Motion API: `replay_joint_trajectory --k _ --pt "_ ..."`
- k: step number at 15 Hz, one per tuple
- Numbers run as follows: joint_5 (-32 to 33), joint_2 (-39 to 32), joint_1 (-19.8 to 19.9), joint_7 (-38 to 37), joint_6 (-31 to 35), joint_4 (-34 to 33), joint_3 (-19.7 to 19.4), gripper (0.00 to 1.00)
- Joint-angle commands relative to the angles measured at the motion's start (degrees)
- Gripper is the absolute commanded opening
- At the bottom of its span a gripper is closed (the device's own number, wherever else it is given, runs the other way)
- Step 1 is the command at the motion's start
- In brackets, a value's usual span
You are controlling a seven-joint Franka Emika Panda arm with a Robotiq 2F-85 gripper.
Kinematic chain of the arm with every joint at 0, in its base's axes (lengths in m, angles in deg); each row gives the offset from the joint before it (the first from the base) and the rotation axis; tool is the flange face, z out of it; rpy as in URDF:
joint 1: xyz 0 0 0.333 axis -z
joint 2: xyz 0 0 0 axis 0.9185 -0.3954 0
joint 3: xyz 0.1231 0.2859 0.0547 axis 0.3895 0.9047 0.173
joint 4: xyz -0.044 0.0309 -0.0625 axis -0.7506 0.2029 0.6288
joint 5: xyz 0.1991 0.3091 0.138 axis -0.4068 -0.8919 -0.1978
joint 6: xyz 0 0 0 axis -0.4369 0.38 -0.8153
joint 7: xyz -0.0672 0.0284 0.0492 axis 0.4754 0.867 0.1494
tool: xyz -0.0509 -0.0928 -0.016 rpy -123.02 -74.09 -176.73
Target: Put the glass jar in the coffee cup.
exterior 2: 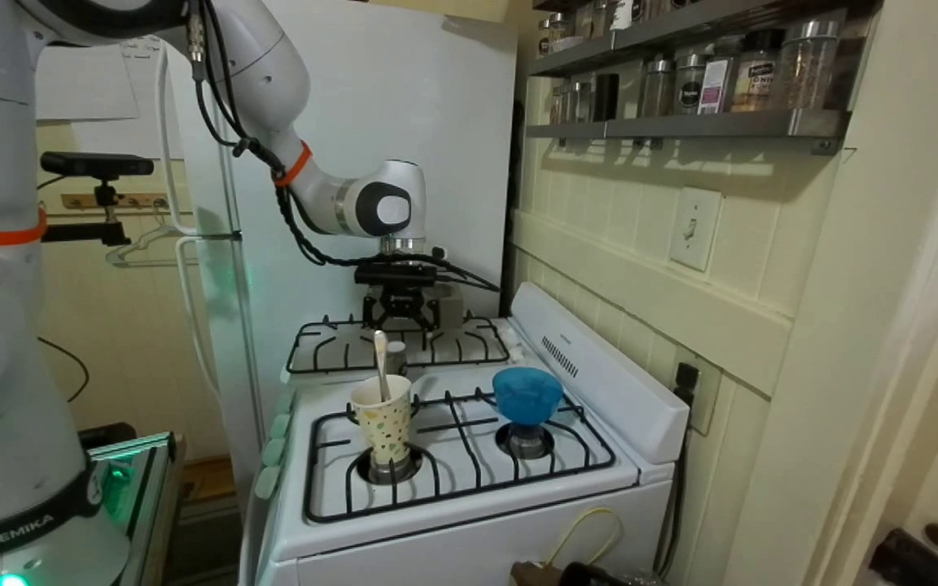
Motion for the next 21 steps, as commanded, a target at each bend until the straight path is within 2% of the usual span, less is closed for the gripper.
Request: replay_joint_trajectory --k 1,2,3,5,6,7,10,11,12,14,19,21 --pt "1.6 0.4 0.6 -3.7 0.2 0.2 0.5 0.86" --pt "0.8 0.4 0.8 -3.5 -0.4 0.2 0.7 0.8" --pt "0.7 0.5 0.8 -3.7 -1.0 0.2 0.8 0.84" --pt "0.6 0.7 0.7 -3.8 -1.6 0.5 1.0 0.78" --pt "0.4 0.9 0.7 -3.9 -1.9 0.6 1.1 0.56" --pt "0.1 1.0 0.6 -4.0 -2.8 0.7 1.2 0.53" --pt "0.1 1.7 0.3 -5.4 -7.1 0.9 1.6 0.58" --pt "0.1 2.1 0.1 -6.0 -8.8 1.0 1.8 0.69" --pt "0.1 2.5 0.1 -6.8 -10.2 1.2 2.0 0.69" --pt "0.0 3.3 0.1 -8.4 -11.7 1.6 2.1 0.77" --pt "1.2 3.3 0.1 -12.1 -12.1 1.3 1.7 0.75" --pt "3.6 2.8 -0.1 -15.0 -11.4 1.0 1.3 0.75"
